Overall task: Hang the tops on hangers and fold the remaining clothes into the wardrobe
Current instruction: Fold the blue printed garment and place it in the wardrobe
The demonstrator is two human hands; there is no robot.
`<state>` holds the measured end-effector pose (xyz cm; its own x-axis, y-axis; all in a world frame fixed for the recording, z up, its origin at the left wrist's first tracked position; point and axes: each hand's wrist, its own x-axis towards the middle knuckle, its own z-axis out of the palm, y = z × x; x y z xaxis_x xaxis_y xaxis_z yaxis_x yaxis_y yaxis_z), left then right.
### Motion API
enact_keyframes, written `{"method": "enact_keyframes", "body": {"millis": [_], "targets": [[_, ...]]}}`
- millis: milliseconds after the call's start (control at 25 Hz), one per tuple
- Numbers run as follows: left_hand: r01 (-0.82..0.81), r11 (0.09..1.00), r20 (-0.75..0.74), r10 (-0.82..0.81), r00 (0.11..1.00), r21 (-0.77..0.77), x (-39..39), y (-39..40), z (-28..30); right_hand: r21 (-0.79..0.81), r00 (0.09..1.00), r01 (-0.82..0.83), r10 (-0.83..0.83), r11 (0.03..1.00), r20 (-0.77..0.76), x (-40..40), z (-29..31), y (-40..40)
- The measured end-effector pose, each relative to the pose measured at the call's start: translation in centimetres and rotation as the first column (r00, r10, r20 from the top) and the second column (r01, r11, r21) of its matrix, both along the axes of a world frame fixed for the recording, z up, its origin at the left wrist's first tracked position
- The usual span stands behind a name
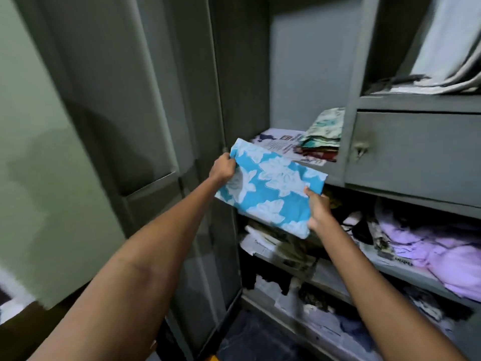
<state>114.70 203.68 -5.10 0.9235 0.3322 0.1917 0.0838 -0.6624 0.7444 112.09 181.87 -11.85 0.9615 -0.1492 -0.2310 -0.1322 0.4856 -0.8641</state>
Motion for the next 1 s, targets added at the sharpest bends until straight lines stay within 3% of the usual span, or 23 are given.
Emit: {"method": "enact_keyframes", "body": {"millis": [160, 480, 680, 1000], "targets": [[0.102, 0.987, -0.009, -0.102, 0.995, 0.124, 9.0, -1.2, 2.6, 0.143, 0.998, -0.036, 0.043, 0.989, -0.045, 3.8, 1.2, 0.3], [0.218, 0.929, 0.157, -0.274, 0.949, 0.3, 23.4, -6.2, 7.6, 0.337, 0.998, -0.066, 0.07, 0.939, -0.001, 15.3, 2.9, 1.0], [0.363, 0.867, 0.183, -0.44, 0.879, 0.343, 32.4, -9.8, 10.2, 0.384, 0.995, 0.017, -0.052, 0.923, 0.081, 21.5, 5.2, 0.3], [0.614, 0.691, 0.094, -0.69, 0.717, 0.381, 48.4, -18.3, 12.0, 0.307, 0.909, 0.343, -0.396, 0.888, 0.131, 31.1, 8.6, -1.8]]}}
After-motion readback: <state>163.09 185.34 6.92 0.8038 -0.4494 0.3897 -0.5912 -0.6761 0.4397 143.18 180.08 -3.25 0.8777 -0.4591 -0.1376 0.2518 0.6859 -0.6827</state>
